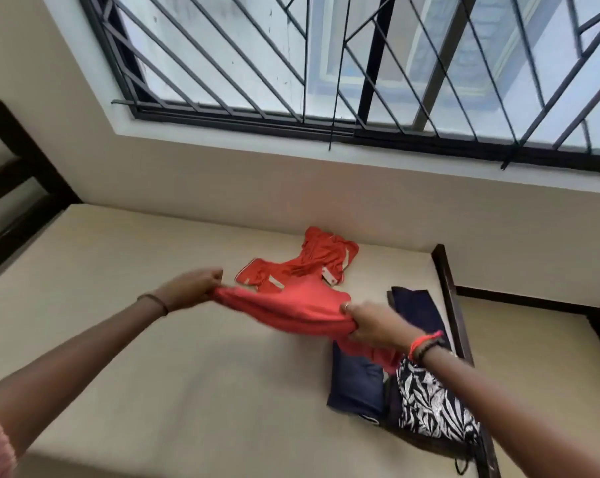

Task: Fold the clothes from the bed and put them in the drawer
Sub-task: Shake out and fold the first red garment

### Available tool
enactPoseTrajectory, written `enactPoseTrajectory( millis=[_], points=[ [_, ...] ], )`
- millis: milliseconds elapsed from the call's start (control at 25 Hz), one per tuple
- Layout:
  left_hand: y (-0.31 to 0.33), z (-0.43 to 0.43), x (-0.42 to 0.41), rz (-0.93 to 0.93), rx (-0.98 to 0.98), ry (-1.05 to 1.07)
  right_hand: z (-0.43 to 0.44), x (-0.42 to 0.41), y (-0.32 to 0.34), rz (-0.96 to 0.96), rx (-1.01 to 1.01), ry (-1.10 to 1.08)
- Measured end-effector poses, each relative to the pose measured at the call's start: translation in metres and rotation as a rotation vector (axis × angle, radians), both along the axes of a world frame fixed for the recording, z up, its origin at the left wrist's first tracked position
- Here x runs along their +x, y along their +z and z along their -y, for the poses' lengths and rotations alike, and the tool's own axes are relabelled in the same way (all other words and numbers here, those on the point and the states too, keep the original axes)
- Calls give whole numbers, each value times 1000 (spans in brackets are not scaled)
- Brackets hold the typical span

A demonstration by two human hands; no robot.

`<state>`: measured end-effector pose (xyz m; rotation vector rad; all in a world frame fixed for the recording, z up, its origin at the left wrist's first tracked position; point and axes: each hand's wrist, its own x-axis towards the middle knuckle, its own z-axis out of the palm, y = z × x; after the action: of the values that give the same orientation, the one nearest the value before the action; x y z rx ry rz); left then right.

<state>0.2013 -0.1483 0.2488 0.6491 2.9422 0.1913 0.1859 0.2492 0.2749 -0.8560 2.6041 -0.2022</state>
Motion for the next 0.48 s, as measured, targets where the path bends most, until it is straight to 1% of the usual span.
enactPoseTrajectory(
  millis=[80, 120, 200, 240, 280, 320, 360, 400, 440, 480],
  points=[
    [-62, 6, 45, 9, -76, -62, 9, 35, -60, 36, 65, 62],
    [-94, 7, 68, 59, -113, -74, 13, 55, -89, 75, 105, 104],
    [-160, 11, 117, 175, -72, -122, 22, 90, -145, 180, 149, 203],
    [-195, 13, 142, 187, -60, -150, 25, 106, -172, 233, 167, 249],
    [-228, 15, 166, 298, -33, -169, 26, 120, -196, 274, 168, 269],
    [-252, 15, 187, 386, -67, -171, 29, 134, -219, 353, 177, 253],
    [-270, 17, 202, 446, -94, -128, 32, 148, -238, 420, 172, 233],
    [-286, 19, 220, 475, -94, -84, 35, 163, -254, 479, 191, 252],
    [-307, 22, 240, 458, -128, -111, 39, 177, -268, 546, 236, 259],
    [-323, 24, 258, 442, -143, -146, 43, 189, -279, 570, 278, 298]
  ],
)
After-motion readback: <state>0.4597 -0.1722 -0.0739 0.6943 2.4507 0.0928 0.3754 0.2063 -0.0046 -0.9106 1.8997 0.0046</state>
